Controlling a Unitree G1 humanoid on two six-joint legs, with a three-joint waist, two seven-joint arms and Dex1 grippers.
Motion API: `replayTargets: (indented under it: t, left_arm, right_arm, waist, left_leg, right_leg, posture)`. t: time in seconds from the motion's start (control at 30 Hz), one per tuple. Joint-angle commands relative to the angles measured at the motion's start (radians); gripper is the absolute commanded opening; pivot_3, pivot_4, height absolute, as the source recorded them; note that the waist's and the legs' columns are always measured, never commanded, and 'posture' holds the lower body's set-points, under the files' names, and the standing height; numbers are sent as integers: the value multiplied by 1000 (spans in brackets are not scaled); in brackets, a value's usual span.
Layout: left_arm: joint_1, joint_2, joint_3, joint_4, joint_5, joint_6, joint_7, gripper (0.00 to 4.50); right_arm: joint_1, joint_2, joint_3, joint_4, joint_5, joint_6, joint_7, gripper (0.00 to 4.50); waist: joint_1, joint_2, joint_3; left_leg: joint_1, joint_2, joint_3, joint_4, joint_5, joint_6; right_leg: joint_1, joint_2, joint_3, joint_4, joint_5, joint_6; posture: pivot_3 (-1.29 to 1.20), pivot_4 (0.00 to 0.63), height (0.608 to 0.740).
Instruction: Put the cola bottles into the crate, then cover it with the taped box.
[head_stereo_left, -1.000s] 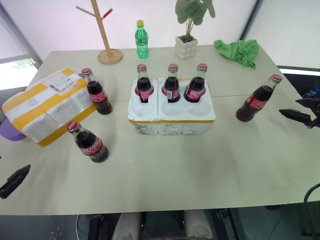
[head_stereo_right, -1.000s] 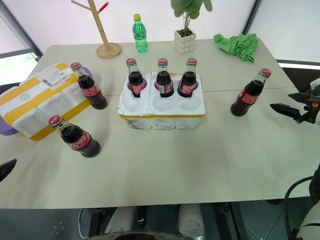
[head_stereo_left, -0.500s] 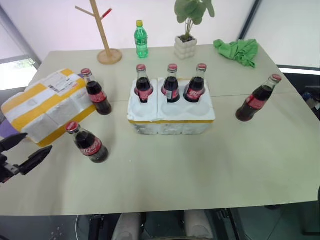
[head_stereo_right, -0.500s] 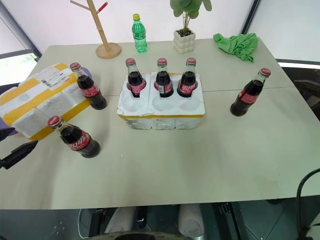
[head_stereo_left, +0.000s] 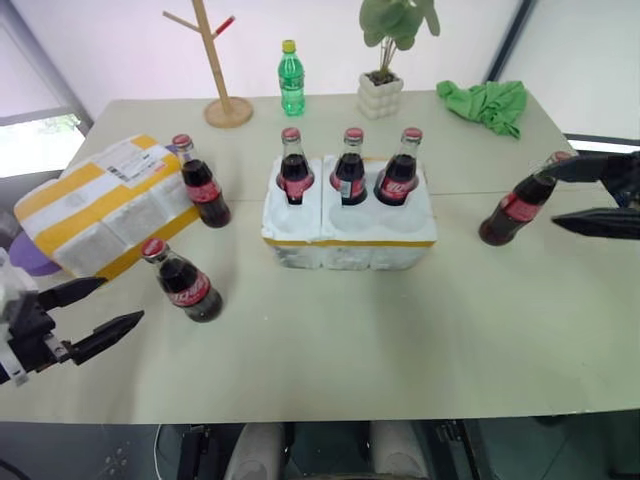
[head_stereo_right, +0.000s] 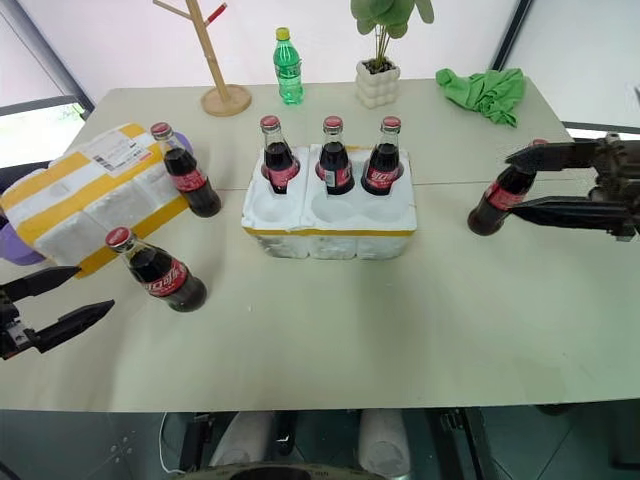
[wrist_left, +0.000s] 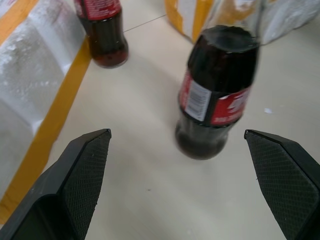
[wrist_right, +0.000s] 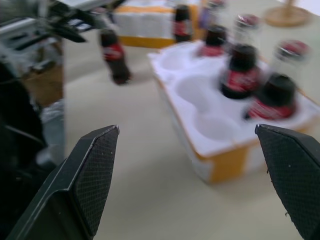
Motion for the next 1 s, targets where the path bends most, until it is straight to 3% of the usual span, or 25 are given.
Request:
replayTargets:
  t: [0.03,0.37,1.0]
  left_arm:
    - [-12,-4,-47,-32,25,-36,-7,4470]
    - [-148,-35,-282,13,127,-120,29,4470]
    - [-375,-129,-452,160,178,-174,92,4470]
  right_arm:
    - [6,29,-29,-102,70,35,-20,4500]
    - [-85,136,94,-112,42,26,-79,4500]
    - [-102,162,97,-144,72,69,-133,4500]
  waist:
    - [3,-1,-1]
    - [24,-2,-2]
    - [22,-3,-1]
  left_leg:
    - [0,0,0,0,0,0]
    - [-1,0,1,0,0,0]
    - [-1,-1,1,1,0,0]
  right_leg:
    - [0,0,0,0,0,0]
    - [-1,0,0,-1,1,-1]
    - [0,0,0,-1,4,4]
  posture:
    - [0,150,740]
    - [0,150,740]
    - [0,150,740]
